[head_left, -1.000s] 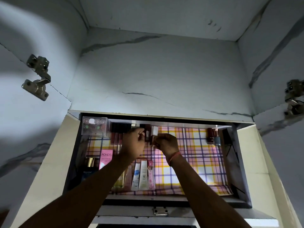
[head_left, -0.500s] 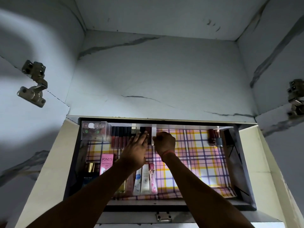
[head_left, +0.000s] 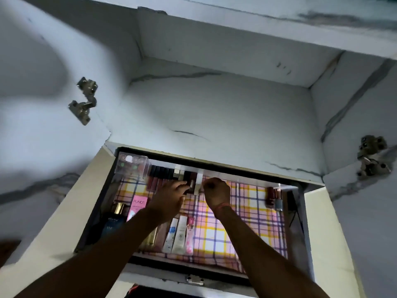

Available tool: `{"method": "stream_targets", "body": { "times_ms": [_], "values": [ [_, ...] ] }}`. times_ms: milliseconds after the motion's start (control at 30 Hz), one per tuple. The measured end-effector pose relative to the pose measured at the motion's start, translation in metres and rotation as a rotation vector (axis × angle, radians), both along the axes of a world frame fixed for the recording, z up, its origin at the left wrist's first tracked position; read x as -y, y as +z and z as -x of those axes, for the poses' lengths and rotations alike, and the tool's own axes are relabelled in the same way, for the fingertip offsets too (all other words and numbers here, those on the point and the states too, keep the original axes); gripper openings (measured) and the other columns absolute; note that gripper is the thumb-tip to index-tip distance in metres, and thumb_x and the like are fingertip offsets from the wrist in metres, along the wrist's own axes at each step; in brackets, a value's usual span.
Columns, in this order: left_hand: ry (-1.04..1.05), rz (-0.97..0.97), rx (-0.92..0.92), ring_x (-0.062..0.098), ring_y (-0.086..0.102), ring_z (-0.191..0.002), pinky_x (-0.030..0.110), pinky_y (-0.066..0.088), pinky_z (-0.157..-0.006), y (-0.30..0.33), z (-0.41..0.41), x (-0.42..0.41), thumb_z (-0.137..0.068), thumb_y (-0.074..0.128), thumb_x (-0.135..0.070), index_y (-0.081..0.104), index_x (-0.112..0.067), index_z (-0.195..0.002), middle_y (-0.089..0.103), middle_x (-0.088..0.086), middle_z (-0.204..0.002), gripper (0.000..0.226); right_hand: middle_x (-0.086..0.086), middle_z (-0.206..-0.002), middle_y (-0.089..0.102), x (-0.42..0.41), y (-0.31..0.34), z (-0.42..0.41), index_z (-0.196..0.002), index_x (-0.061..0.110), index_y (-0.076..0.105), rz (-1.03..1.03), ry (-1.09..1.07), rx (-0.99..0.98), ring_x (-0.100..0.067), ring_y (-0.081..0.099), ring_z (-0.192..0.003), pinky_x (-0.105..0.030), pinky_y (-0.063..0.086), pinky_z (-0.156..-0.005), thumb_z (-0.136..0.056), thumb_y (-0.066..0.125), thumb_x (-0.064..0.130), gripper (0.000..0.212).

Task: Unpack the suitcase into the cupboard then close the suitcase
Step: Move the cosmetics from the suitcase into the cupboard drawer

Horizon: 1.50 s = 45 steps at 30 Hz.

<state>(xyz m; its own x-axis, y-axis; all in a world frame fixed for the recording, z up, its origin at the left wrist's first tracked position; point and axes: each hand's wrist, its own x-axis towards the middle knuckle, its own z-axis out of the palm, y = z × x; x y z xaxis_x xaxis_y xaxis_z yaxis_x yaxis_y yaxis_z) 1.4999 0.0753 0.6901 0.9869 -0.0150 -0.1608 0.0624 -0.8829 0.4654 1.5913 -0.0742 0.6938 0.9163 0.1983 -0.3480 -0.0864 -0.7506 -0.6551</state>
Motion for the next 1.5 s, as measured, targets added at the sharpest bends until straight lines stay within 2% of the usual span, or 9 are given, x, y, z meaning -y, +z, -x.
{"method": "stream_targets", "body": {
  "times_ms": [133,300,433,500,600,800,1167,1333,1500],
  "values": [
    [0.151,0.12,0.057,0.013,0.055,-0.113,0.022,0.041,-0.093,0.019,0.022,0.0,-0.091,0.06,-0.021,0.068,-0.024,-0.11,0.063,-0.003,-0.117,0.021,-0.009,-0.094,0.074,-0.007,0.012,0.004,-0.086,0.009,0.074,-0.096,0.15,0.004,-0.027,0.066,-0.096,-0.031,0.05,-0.085,-0.085,0.058,0.013,0.017],
    [0.303,0.149,0.237,0.009,0.063,-0.082,0.03,0.054,-0.077,0.059,0.083,0.011,-0.08,0.071,-0.011,0.076,-0.021,-0.087,0.072,-0.003,-0.089,0.013,-0.012,-0.078,0.071,-0.022,0.047,0.031,-0.075,0.003,0.073,-0.238,0.446,0.072,-0.015,0.061,-0.078,-0.006,0.035,-0.062,-0.083,0.066,0.005,0.011],
    [0.664,0.092,0.624,0.016,0.063,-0.076,0.025,0.049,-0.072,0.095,0.171,0.03,-0.083,0.068,-0.012,0.074,-0.012,-0.079,0.071,0.0,-0.08,0.007,-0.002,-0.052,0.047,-0.043,0.071,0.081,-0.051,0.017,0.048,-0.309,0.695,0.111,-0.015,0.047,-0.06,-0.025,0.031,-0.057,-0.084,0.071,0.017,0.041],
    [0.864,-0.018,0.711,0.016,0.059,-0.078,0.025,0.048,-0.073,0.104,0.219,0.044,-0.087,0.059,-0.016,0.072,-0.009,-0.079,0.069,0.004,-0.08,0.017,-0.003,-0.054,0.049,-0.054,0.077,0.117,-0.053,0.016,0.048,-0.331,0.846,0.15,-0.019,0.048,-0.061,-0.029,0.032,-0.059,-0.086,0.068,0.016,0.038],
    [1.184,-0.142,0.612,0.018,0.058,-0.085,0.035,0.05,-0.074,0.099,0.301,0.067,-0.086,0.062,-0.01,0.072,-0.01,-0.088,0.069,0.003,-0.085,0.01,-0.004,-0.087,0.068,-0.064,0.089,0.193,-0.09,0.011,0.069,-0.396,1.11,0.143,-0.018,0.061,-0.082,-0.027,0.045,-0.073,-0.087,0.063,0.008,0.007],
    [1.611,-0.199,0.369,0.026,0.059,-0.105,0.034,0.048,-0.091,0.096,0.476,0.149,-0.084,0.051,-0.044,0.068,-0.013,-0.113,0.069,0.002,-0.107,0.047,-0.001,-0.132,0.053,-0.047,0.082,0.364,-0.131,0.014,0.053,-0.442,1.467,0.218,-0.015,0.047,-0.124,-0.024,0.035,-0.103,-0.09,0.062,0.03,0.045],
    [1.952,-0.186,0.091,0.029,0.047,-0.127,0.04,0.038,-0.106,0.079,0.801,0.299,-0.081,0.036,-0.051,0.054,-0.009,-0.133,0.054,0.012,-0.137,0.07,-0.012,-0.144,0.045,0.045,0.04,0.687,-0.136,0.005,0.049,-0.389,1.778,0.103,-0.025,0.036,-0.138,-0.029,0.026,-0.114,-0.089,0.064,0.023,0.052],
    [2.006,-0.109,0.023,0.032,0.049,-0.126,0.041,0.038,-0.106,0.051,0.886,0.303,-0.083,0.036,-0.051,0.052,-0.006,-0.135,0.055,0.014,-0.136,0.07,-0.011,-0.145,0.044,0.044,0.019,0.763,-0.136,0.005,0.049,-0.307,1.842,0.106,-0.024,0.034,-0.138,-0.028,0.024,-0.114,-0.089,0.064,0.025,0.053],
    [2.048,0.0,0.023,0.032,0.046,-0.128,0.038,0.036,-0.106,0.017,0.934,0.276,-0.091,0.054,-0.034,0.047,-0.004,-0.139,0.053,0.016,-0.136,0.056,-0.009,-0.141,0.047,0.004,-0.009,0.824,-0.133,0.006,0.051,-0.231,1.926,0.134,-0.023,0.037,-0.135,-0.021,0.022,-0.109,-0.089,0.063,0.023,0.049]
  ]
}}
